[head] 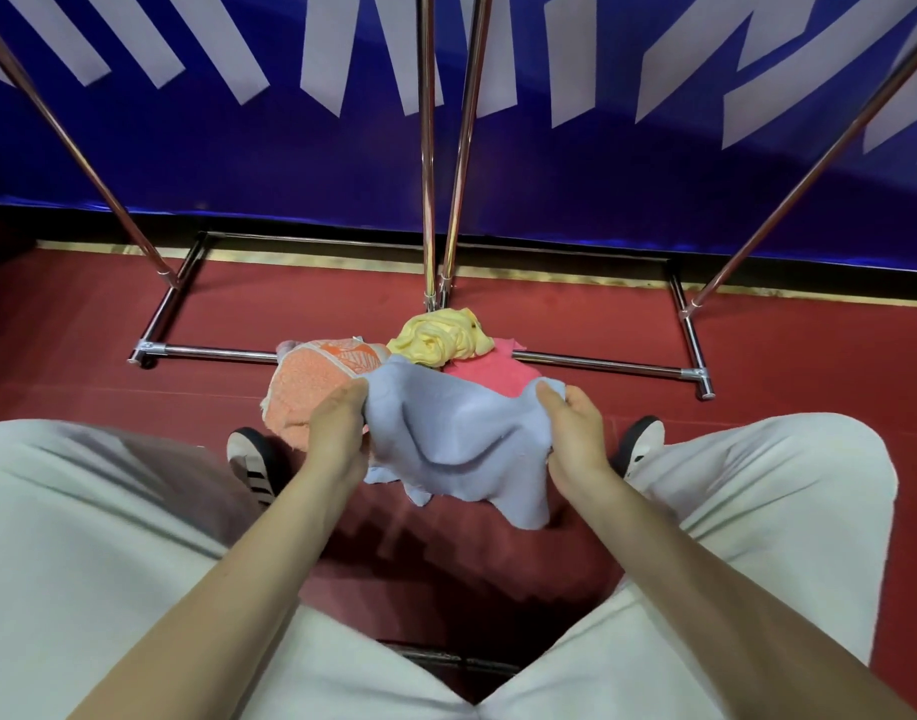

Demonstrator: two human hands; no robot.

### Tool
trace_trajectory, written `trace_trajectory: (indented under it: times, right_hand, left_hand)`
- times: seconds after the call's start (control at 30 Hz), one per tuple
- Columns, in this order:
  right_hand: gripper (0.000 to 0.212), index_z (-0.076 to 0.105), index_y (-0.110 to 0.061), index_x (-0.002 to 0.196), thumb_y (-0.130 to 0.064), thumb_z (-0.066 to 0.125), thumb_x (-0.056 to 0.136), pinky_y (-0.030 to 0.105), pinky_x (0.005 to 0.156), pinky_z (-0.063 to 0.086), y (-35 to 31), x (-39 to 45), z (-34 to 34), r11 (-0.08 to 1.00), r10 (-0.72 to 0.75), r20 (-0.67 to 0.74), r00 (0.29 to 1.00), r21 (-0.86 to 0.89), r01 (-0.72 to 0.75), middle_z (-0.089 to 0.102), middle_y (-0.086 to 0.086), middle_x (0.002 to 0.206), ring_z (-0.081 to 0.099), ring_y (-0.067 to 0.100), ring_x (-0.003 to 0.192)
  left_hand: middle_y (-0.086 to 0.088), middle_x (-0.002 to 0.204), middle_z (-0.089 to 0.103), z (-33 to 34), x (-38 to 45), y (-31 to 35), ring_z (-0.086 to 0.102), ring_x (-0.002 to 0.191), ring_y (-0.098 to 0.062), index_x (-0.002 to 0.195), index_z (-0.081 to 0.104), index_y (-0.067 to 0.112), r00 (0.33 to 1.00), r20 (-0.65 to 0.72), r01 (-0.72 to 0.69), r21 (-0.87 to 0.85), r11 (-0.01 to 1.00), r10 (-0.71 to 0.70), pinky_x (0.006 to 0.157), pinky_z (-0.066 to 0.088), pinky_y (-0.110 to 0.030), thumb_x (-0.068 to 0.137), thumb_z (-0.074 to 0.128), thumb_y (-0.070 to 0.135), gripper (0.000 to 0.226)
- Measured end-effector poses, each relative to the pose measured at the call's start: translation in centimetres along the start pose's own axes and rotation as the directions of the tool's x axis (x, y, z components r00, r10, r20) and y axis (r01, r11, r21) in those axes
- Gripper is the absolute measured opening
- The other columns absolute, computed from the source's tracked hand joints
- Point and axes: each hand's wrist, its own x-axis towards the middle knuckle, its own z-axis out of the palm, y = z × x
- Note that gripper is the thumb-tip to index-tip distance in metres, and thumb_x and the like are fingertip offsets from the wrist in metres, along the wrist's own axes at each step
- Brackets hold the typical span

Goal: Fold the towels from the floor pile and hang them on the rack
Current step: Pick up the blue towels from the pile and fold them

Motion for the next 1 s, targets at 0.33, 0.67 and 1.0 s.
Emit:
trace_trajectory:
  times: [0.33,0.67,1.0]
  right_hand:
    - [0.027,0.044,-0.019,0.071,-0.012,0.055,0.095,0.019,0.04,0.032,-0.4,-2.7,3.0,0.972,-0.102,0.264,0.959,-0.18,0.153,0.042,-0.005,0.057,0.041,0.002,0.043]
    - [0.027,0.059,-0.022,0.089,0.0,0.045,0.095,0.029,0.063,0.05,-0.8,-3.1,3.6,0.971,-0.149,0.361,0.92,-0.121,0.205,0.06,-0.005,0.068,0.057,0.011,0.053]
    - [0.033,0.057,-0.04,0.094,-0.008,0.062,0.088,0.022,0.061,0.049,-1.3,-2.3,3.1,0.89,-0.211,0.381,0.9,-0.306,0.338,0.057,-0.001,0.069,0.058,0.012,0.06]
  left_hand:
    - [-0.003,0.086,0.07,3.0,-3.4,-1.4,0.063,0.081,-0.016,0.087,0.069,0.017,0.989,0.14,-0.058,0.043,0.997,0.051,0.079,0.049,-0.032,0.098,0.048,0.016,0.023]
    - [-0.007,0.075,0.063,5.0,-4.0,-1.8,0.06,0.057,-0.009,0.107,0.061,0.005,0.989,0.142,0.037,0.031,0.999,-0.041,0.047,0.045,-0.019,0.1,0.043,0.012,0.022]
    - [-0.017,0.084,0.065,5.6,-4.1,-1.5,0.066,0.063,-0.019,0.107,0.062,-0.001,0.96,0.244,0.145,-0.022,0.989,-0.136,0.05,0.054,-0.023,0.099,0.044,0.011,0.023]
